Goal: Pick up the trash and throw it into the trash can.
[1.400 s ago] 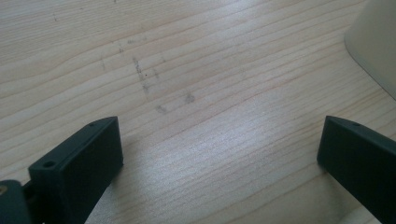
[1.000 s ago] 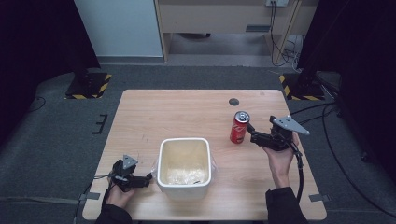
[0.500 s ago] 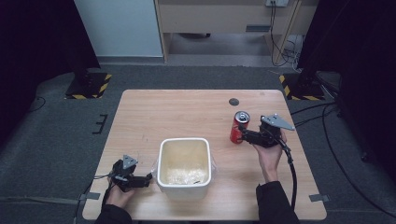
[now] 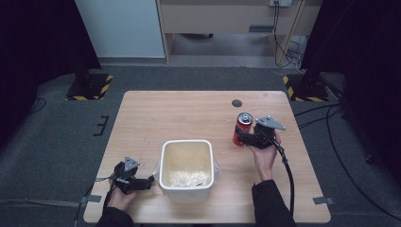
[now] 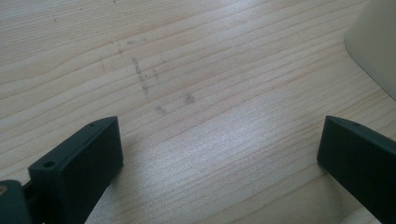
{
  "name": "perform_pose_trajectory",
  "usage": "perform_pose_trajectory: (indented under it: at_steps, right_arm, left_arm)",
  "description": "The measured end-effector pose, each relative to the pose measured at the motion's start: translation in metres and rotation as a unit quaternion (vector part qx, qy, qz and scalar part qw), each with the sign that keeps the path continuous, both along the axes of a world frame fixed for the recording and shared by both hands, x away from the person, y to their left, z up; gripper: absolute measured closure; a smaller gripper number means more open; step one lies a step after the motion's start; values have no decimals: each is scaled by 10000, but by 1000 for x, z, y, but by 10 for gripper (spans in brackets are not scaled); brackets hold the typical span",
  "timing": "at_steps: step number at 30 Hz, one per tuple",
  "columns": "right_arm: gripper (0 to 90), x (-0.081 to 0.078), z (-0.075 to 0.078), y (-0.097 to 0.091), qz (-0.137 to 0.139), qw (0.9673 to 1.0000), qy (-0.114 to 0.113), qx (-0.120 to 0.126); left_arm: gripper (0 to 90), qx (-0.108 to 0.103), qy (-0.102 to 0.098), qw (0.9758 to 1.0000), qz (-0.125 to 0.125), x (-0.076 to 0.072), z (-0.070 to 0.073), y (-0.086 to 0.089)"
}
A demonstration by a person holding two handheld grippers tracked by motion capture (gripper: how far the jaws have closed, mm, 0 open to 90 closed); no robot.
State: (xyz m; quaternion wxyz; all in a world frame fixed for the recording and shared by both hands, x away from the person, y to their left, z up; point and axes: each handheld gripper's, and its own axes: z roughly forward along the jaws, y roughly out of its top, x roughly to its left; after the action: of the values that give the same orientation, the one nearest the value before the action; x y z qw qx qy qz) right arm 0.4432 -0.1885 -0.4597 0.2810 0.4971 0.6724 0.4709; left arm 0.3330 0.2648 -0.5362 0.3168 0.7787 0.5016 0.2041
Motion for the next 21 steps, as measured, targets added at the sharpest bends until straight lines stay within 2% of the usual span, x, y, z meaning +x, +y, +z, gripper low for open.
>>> perform_pose_trajectory:
  at_steps: [8, 21]
  right_arm:
    - [104, 9, -13, 4, -94, 9998, 58, -165]
    - [214, 17, -24, 9, -95, 9996, 107, -236]
  left_arm:
    - [0, -1, 2, 10000, -3, 0, 0, 0]
    - [0, 1, 2, 10000, -8, 0, 0, 0]
